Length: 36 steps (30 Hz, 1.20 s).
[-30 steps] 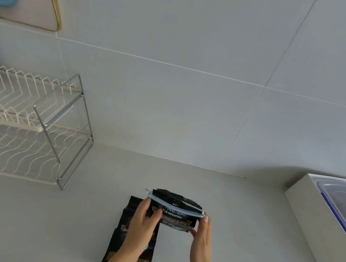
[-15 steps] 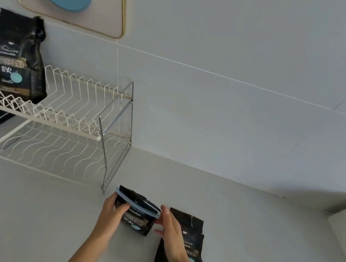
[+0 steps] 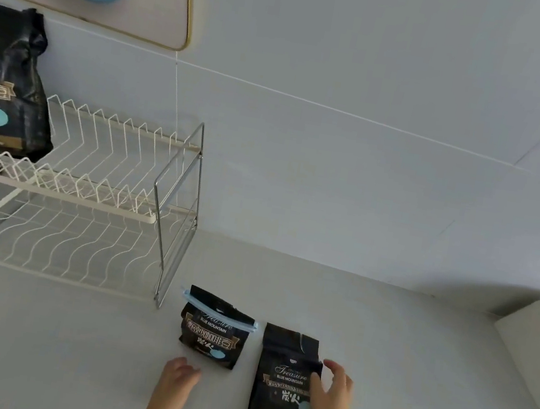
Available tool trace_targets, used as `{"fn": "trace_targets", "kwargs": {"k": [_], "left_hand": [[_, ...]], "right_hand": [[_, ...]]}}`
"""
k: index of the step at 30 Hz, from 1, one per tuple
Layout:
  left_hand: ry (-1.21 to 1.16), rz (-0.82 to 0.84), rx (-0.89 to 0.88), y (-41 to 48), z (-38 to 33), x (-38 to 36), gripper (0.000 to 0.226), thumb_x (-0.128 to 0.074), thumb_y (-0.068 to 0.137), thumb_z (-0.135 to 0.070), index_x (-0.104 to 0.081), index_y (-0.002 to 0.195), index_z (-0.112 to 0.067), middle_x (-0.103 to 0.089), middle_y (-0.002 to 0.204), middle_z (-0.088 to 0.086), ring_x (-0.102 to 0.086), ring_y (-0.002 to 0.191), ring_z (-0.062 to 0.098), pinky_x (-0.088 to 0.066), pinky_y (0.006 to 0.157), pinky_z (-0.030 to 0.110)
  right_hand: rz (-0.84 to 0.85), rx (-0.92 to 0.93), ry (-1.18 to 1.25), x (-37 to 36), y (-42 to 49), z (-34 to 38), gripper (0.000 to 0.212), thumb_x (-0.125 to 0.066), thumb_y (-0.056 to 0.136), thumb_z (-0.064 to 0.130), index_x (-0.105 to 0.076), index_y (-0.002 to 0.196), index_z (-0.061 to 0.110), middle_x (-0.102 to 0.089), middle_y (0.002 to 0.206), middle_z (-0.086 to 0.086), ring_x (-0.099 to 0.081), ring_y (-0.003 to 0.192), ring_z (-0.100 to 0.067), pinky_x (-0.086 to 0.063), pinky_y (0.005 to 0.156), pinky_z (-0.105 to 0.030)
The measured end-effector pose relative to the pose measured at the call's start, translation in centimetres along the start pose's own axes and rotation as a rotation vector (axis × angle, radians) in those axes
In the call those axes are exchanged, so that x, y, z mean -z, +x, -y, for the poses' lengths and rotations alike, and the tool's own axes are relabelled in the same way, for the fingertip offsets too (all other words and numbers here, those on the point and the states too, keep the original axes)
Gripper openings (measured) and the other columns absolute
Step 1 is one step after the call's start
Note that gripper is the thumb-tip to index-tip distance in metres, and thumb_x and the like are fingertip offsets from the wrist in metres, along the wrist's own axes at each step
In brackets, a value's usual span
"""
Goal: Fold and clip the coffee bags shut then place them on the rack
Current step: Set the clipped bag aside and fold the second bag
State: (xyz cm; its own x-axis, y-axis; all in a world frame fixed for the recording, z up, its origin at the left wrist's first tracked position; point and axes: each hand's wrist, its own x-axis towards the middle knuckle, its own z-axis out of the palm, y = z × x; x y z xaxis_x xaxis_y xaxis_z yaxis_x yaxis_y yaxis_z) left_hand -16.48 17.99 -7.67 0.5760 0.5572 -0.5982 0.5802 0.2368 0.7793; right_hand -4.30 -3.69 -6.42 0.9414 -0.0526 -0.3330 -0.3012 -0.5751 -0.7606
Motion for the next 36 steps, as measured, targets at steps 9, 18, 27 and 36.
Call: {"fn": "trace_targets", "kwargs": {"k": [9, 18, 27, 36], "left_hand": [[0.217, 0.283, -0.035, -4.5, -0.3, -5.2, 0.045, -0.053, 0.091, -0.022, -0.042, 0.133, -0.012, -0.05, 0.133, 0.008, -0.049, 0.121, 0.02, -0.04, 0.101, 0.032], [0.082, 0.223, -0.234, -8.2, -3.5, -10.7, 0.026, -0.064, 0.084, -0.019, -0.053, 0.106, -0.025, -0.061, 0.115, 0.0, -0.056, 0.092, -0.001, -0.049, 0.065, 0.015], [0.106, 0.071, -0.373, -10.3, -4.5, -19.0, 0.016, -0.068, 0.082, -0.018, -0.062, 0.097, -0.018, -0.069, 0.101, 0.003, -0.063, 0.09, 0.012, -0.048, 0.071, 0.018], [0.093, 0.069, -0.322, -11.0, -3.5, -24.1, 0.024, -0.067, 0.083, -0.02, -0.063, 0.102, -0.006, -0.067, 0.101, 0.005, -0.063, 0.089, 0.015, -0.046, 0.065, 0.017]], "right_hand": [[0.247, -0.172, 0.318, 1.3, -0.2, -1.2, 0.022, -0.064, 0.086, 0.012, -0.058, 0.104, -0.001, -0.071, 0.092, -0.019, -0.069, 0.08, -0.034, -0.056, 0.069, -0.04], [0.476, 0.142, 0.337, 7.7, -0.5, 0.0, 0.014, -0.062, 0.085, 0.0, -0.071, 0.082, 0.01, -0.077, 0.074, -0.004, -0.073, 0.071, -0.019, -0.057, 0.057, -0.023], [0.372, 0.356, 0.075, 15.0, 2.5, -2.3, 0.023, -0.065, 0.081, 0.007, -0.067, 0.081, 0.03, -0.074, 0.082, 0.012, -0.067, 0.08, -0.005, -0.052, 0.069, -0.015], [0.252, 0.364, 0.029, 18.0, 4.7, -5.5, 0.02, -0.062, 0.083, 0.005, -0.068, 0.096, 0.017, -0.073, 0.091, 0.005, -0.067, 0.084, -0.012, -0.052, 0.067, -0.017]]}}
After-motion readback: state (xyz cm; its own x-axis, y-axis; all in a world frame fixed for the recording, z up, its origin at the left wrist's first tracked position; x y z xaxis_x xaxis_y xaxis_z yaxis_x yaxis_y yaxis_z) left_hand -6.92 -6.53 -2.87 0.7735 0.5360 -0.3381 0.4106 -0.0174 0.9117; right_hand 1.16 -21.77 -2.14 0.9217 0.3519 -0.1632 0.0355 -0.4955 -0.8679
